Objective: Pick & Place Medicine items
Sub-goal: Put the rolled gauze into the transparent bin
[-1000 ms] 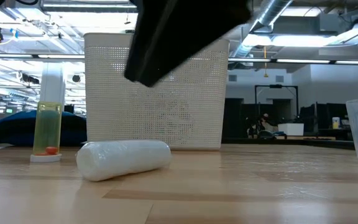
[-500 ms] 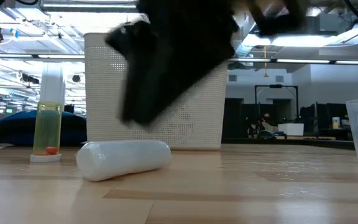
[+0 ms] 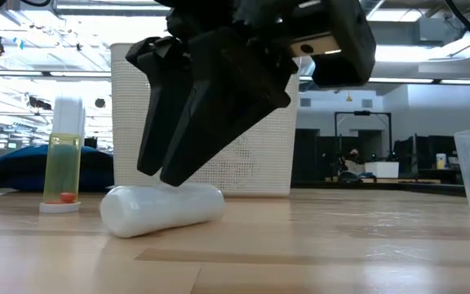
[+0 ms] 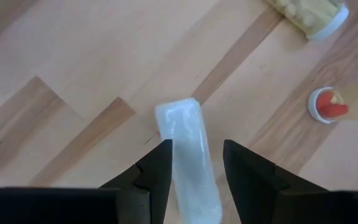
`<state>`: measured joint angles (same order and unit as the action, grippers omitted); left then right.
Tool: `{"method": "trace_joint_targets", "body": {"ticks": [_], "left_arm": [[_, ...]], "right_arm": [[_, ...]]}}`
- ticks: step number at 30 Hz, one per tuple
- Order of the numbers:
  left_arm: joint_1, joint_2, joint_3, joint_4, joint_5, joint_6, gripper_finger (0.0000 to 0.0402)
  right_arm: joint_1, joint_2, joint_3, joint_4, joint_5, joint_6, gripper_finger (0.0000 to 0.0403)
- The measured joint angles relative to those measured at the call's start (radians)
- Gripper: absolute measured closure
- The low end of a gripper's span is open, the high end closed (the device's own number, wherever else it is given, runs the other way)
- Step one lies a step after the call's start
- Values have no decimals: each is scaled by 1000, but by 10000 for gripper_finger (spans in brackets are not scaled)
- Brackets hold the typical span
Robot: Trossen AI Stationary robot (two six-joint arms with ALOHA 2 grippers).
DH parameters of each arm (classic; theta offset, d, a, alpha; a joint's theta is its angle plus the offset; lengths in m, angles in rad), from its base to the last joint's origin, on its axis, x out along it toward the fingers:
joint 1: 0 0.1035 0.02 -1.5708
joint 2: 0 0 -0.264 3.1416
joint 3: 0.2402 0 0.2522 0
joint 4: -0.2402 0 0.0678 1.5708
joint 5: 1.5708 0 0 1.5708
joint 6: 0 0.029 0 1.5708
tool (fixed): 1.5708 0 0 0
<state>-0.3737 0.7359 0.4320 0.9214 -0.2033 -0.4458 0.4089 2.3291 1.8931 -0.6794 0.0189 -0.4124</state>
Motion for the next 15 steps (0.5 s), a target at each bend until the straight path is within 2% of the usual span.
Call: {"method": "trace_joint_targets", "body": {"ticks": [15], "left_arm": [[0, 1, 0, -6, 1, -1, 160]], "right_arm": [[-18, 0, -67, 32, -47, 5, 264]]}}
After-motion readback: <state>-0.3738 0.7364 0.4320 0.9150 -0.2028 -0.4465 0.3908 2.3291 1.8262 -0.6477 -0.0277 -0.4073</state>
